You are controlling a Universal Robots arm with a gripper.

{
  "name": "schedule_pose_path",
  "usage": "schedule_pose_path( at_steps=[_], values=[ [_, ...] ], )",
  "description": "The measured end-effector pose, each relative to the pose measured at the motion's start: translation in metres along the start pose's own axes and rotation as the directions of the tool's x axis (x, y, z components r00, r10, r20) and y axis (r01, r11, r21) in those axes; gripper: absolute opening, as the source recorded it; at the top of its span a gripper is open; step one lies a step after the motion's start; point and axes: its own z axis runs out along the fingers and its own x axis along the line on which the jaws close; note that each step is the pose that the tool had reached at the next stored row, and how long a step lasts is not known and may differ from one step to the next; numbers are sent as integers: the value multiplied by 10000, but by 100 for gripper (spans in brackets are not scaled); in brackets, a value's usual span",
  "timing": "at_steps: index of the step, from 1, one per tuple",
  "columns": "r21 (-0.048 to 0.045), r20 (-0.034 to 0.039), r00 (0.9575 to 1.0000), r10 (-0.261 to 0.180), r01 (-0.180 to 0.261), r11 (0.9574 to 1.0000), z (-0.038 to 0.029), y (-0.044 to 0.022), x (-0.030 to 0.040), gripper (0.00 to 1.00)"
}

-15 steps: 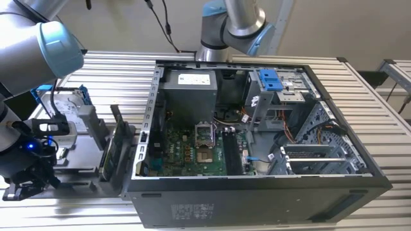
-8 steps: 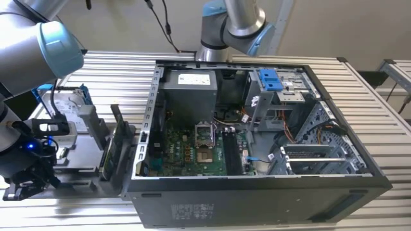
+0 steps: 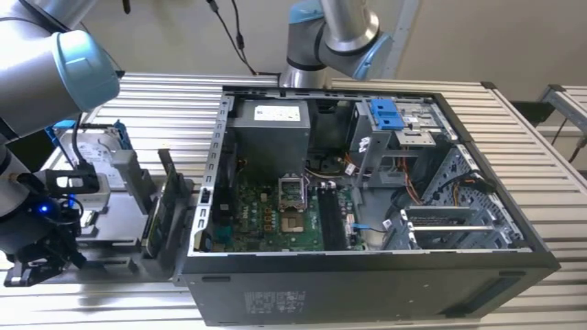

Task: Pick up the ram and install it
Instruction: 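Pick up the ram and move it above insertion slot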

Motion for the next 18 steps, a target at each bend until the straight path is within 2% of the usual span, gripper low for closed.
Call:
schedule_pose_path(
  at_steps=[5,18],
  values=[
    [-3,-3,10000,0,0,10000,-35,0,-1,14],
    [-3,-2,10000,0,0,10000,-188,-1,-8,14]
  ],
)
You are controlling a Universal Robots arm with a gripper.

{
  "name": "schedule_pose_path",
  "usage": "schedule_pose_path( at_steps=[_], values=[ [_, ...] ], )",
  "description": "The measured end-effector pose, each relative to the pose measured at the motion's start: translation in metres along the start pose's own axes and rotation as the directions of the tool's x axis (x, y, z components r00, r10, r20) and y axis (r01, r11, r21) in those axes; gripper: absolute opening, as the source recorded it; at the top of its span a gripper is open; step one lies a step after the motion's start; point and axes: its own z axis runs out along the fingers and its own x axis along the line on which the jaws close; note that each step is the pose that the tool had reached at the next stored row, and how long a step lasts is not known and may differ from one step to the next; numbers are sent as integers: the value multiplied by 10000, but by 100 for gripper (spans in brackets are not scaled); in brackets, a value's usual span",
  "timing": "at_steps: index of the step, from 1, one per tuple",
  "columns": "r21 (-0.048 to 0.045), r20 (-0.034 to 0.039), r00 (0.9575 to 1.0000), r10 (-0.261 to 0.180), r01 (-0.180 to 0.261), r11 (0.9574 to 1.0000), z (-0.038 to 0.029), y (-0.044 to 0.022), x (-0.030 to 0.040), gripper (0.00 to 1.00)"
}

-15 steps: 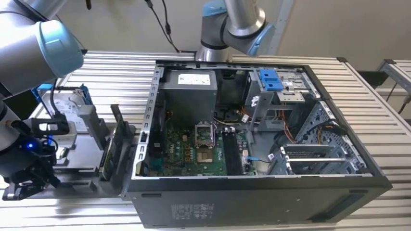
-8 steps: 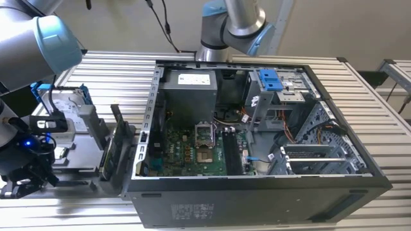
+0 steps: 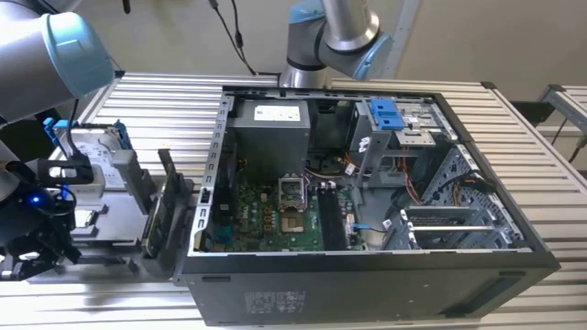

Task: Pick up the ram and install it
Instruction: 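Pick up the ram and move it above insertion slot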

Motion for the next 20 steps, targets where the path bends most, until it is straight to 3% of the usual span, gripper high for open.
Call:
schedule_pose_path(
  at_steps=[20],
  values=[
    [0,2,10000,0,0,10000,-187,-1,-8,14]
  ],
)
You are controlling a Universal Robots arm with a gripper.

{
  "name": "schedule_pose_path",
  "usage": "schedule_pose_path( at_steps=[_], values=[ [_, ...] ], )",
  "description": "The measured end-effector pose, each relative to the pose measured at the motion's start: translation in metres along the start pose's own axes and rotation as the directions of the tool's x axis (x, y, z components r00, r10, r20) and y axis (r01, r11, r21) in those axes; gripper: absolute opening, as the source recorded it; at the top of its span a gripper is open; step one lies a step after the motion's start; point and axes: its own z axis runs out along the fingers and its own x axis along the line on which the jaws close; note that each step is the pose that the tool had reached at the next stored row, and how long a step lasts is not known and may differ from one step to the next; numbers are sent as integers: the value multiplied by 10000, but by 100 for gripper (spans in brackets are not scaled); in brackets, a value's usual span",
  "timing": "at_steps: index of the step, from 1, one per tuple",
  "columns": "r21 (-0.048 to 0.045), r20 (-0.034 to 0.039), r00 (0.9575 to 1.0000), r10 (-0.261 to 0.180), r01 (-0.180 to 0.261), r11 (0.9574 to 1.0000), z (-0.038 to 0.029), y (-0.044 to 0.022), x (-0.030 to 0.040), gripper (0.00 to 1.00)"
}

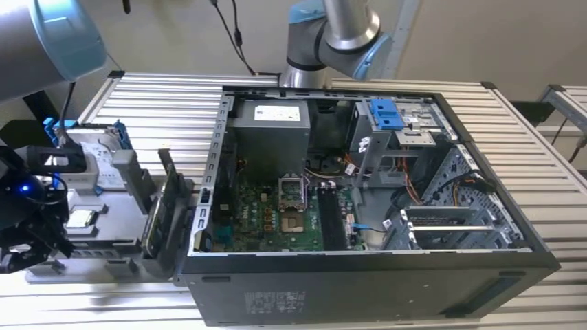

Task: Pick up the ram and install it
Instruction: 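Pick up the ram and move it above insertion slot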

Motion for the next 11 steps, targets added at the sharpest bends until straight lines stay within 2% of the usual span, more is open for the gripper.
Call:
schedule_pose_path(
  at_steps=[11],
  values=[
    [1,1,10000,0,0,10000,-125,-1,-5,14]
  ],
)
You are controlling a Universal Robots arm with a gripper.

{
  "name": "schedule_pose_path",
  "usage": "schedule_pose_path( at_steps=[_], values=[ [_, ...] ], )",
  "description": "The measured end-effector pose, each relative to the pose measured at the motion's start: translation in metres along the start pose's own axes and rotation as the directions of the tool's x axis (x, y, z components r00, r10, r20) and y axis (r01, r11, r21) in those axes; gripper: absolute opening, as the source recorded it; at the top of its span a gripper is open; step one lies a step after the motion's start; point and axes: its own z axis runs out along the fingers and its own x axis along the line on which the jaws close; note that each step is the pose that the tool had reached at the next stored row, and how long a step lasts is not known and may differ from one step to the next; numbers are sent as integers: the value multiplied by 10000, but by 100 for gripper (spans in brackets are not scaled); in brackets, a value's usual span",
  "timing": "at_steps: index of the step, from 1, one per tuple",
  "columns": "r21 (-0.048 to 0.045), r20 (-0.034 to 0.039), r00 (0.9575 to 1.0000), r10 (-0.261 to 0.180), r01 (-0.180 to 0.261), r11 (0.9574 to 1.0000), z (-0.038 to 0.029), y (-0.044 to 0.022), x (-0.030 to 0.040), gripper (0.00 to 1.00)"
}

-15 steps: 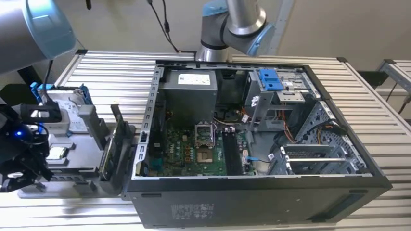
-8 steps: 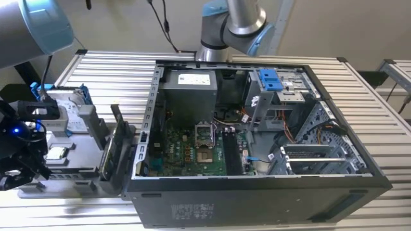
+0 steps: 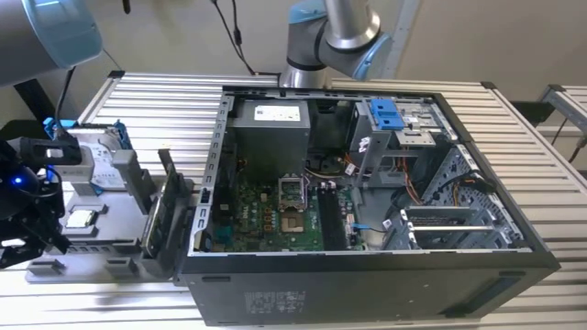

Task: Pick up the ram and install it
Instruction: 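Pick up the ram and move it above insertion slot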

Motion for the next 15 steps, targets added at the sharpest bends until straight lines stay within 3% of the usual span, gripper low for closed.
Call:
schedule_pose_path(
  at_steps=[15],
  values=[
    [0,0,10000,0,0,10000,-194,-1,-8,14]
  ],
)
